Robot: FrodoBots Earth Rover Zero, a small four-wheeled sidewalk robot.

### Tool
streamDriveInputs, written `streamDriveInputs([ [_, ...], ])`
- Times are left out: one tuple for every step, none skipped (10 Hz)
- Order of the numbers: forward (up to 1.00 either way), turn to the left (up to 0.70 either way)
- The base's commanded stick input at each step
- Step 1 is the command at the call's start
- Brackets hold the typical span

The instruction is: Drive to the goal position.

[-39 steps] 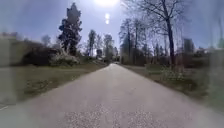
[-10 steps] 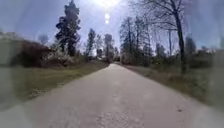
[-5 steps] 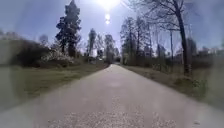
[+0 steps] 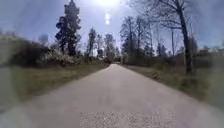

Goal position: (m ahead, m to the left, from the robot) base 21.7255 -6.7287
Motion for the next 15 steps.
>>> streamDriveInputs([
  [0.70,0.00],
  [0.70,0.00],
  [0.70,0.00],
  [0.70,0.00],
  [0.70,0.00],
  [0.70,0.00],
  [0.70,0.00],
  [0.70,0.00],
  [0.70,0.00],
  [0.70,0.00],
  [0.65,0.07],
  [0.66,0.14],
  [0.70,0.11],
  [0.70,0.05],
  [0.70,0.00],
])
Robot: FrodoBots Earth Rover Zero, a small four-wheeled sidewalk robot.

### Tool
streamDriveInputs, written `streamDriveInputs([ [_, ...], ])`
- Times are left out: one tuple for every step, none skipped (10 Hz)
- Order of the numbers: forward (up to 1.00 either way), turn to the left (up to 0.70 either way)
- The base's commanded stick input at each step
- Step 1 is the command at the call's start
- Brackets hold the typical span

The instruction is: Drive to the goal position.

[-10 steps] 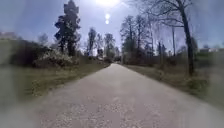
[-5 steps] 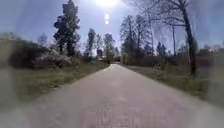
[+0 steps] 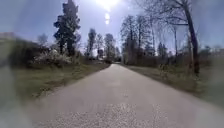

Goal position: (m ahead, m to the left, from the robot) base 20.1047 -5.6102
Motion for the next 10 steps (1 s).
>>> streamDriveInputs([
  [0.70,0.00],
  [0.70,0.00],
  [0.70,0.00],
  [0.70,0.00],
  [0.70,0.00],
  [0.70,0.00],
  [0.70,0.00],
  [0.70,0.00],
  [0.70,0.00],
  [0.70,0.00],
])
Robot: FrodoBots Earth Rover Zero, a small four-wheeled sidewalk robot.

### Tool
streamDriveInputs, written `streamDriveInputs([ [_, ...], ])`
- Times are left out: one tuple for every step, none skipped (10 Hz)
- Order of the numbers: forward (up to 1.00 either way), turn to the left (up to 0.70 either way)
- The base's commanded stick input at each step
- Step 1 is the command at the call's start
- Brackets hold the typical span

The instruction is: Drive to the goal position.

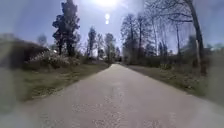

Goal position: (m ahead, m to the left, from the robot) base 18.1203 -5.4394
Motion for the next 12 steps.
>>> streamDriveInputs([
  [0.70,0.00],
  [0.70,0.00],
  [0.70,0.00],
  [0.70,0.00],
  [0.70,0.00],
  [0.66,-0.06],
  [0.60,-0.15],
  [0.63,-0.15],
  [0.70,-0.12],
  [0.70,0.00],
  [0.70,0.00],
  [0.70,0.00],
])
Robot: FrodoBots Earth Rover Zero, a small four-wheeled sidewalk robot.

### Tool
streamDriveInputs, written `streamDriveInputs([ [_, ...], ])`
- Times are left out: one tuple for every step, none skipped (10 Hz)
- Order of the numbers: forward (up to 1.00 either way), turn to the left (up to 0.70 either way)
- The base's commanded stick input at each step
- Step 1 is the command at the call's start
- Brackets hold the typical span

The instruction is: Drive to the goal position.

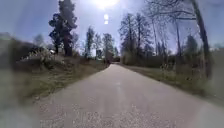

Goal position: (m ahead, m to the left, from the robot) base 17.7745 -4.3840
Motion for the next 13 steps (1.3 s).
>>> streamDriveInputs([
  [0.70,0.00],
  [0.70,0.00],
  [0.70,0.00],
  [0.70,0.00],
  [0.70,0.00],
  [0.70,0.00],
  [0.70,-0.07],
  [0.70,-0.14],
  [0.70,-0.01],
  [0.70,0.00],
  [0.70,0.00],
  [0.70,0.00],
  [0.70,0.00],
])
